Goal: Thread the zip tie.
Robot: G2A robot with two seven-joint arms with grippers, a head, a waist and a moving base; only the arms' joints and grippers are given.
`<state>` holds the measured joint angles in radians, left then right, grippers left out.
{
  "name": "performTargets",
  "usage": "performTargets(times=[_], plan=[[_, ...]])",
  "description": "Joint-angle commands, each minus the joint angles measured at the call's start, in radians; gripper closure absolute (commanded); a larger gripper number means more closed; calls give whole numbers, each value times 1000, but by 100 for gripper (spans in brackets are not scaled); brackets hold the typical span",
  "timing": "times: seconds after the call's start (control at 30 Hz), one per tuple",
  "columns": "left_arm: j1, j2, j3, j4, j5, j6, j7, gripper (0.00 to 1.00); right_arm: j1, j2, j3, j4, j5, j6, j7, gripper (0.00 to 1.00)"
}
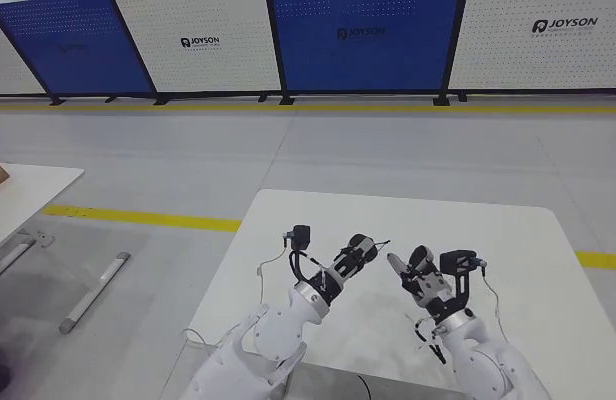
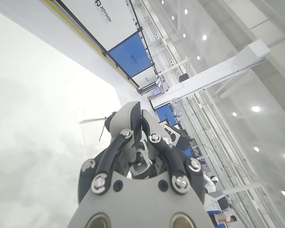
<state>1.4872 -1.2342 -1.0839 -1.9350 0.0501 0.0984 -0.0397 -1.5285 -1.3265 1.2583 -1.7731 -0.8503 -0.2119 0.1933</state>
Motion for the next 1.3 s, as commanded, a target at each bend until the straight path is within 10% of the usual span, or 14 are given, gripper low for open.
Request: performTargets(times=[0.0, 0.43, 0.73, 0.9, 1.27], plan=[[2, -1, -6, 0, 6, 2, 21, 100, -24, 5, 49, -23, 60, -11, 0, 0], [19, -2, -23, -14, -28, -3, 27, 100, -60, 16, 133, -58, 188, -36, 45, 0], [9, -6, -2, -16, -23, -6, 18, 100, -8, 13, 38, -18, 25, -19, 25, 0], [3, -8, 4, -11, -20, 4, 6, 100, 16, 11, -11, -3, -3, -32, 45, 48], [-5, -12, 17, -10, -34, 19, -19, 100, 35, 9, -69, -11, -32, -35, 47, 64]])
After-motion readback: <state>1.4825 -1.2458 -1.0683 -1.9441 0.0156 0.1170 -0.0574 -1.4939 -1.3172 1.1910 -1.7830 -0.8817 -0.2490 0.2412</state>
